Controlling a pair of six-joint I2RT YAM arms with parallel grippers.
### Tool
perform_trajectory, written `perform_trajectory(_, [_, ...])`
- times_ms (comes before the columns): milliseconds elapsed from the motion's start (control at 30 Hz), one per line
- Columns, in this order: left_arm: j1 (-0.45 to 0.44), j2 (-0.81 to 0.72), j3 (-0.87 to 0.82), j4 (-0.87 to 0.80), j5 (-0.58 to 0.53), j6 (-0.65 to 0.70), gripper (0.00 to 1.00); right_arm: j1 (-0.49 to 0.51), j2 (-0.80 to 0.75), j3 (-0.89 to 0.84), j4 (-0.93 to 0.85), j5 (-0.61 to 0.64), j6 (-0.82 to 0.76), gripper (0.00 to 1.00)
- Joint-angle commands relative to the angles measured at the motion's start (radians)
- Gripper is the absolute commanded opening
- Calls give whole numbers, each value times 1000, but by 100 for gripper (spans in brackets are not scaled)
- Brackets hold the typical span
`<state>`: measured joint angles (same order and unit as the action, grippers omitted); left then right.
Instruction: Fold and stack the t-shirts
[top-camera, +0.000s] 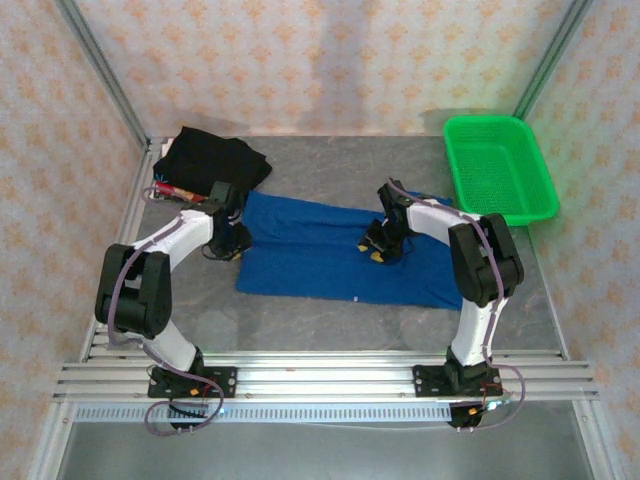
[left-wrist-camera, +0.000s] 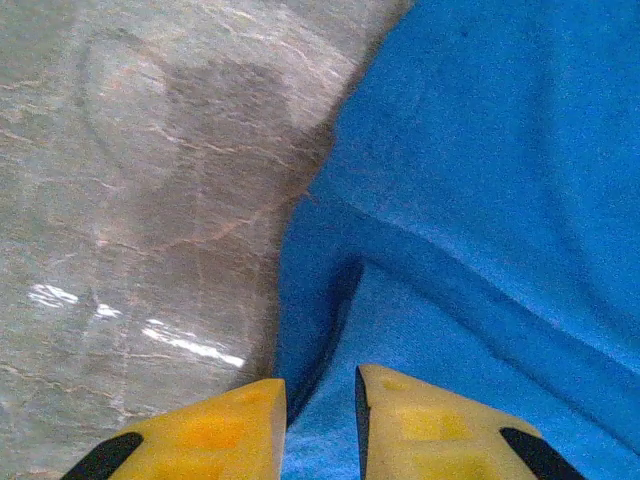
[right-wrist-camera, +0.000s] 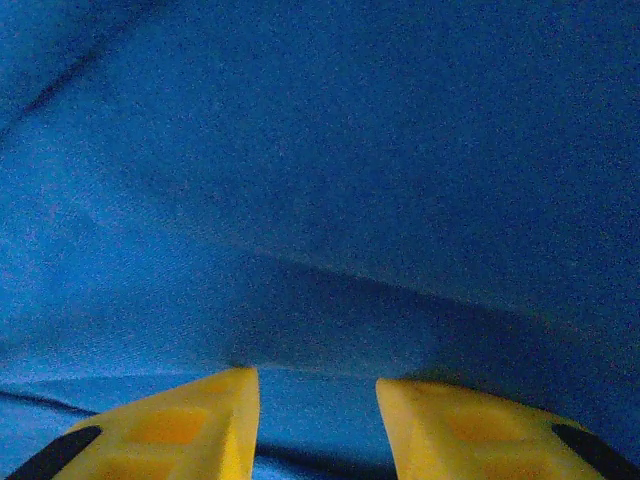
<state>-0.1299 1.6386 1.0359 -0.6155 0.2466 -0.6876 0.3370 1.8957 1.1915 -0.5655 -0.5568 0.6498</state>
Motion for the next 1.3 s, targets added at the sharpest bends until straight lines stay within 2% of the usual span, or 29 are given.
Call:
perform_trajectory(0, [6,0,-25,25,-45,-25,24,-19,63,-41,-60,147,-22,40])
perform_trajectory(100, [10,-2,-45,14,-86,-43,23,-17,61,-42,-60,147,-25,40])
perform_trajectory(600, [16,28,-103,222,-20,-138,24,-9,57,-56,-40,139,-27,40])
perform_trajectory(867, [23,53,-125,148,-55,-120,17,-10,62,-55,-48,139,-36,40])
perform_trajectory(1033, [40,37,-140,115,-94,-97,16,-12,60,-55,-59,151,-39,40])
perform_trajectory(1233, [46,106,-54,90,-134,-14,0,-17,71,-54,-78,167,-41,38])
perform_trajectory(1267, [47,109,-31,72,-152,17,0,-17,74,-51,-88,172,-44,37])
